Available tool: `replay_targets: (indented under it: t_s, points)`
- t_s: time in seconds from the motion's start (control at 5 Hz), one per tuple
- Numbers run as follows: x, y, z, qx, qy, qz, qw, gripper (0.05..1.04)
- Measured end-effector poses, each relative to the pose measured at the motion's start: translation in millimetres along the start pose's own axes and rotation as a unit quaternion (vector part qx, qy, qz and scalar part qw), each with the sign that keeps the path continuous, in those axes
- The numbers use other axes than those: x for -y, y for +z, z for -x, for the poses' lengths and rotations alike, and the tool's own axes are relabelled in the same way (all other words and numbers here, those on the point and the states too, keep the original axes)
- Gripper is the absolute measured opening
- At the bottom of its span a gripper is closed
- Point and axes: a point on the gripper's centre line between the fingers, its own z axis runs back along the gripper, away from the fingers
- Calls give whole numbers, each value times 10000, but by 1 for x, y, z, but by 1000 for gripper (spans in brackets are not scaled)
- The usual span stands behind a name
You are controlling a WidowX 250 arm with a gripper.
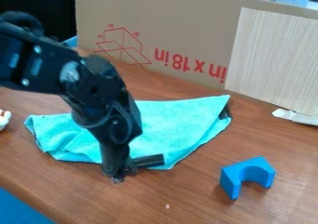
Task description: Unfold the cloth from the bottom right to top left
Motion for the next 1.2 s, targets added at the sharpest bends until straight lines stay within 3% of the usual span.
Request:
replay_targets:
  t_s: [0.6, 1.2]
  points:
    - [-8, -34, -6, -397, 139, -112, 9991, 999]
    - [-3, -49, -15, -545, 77, -157, 9984, 999]
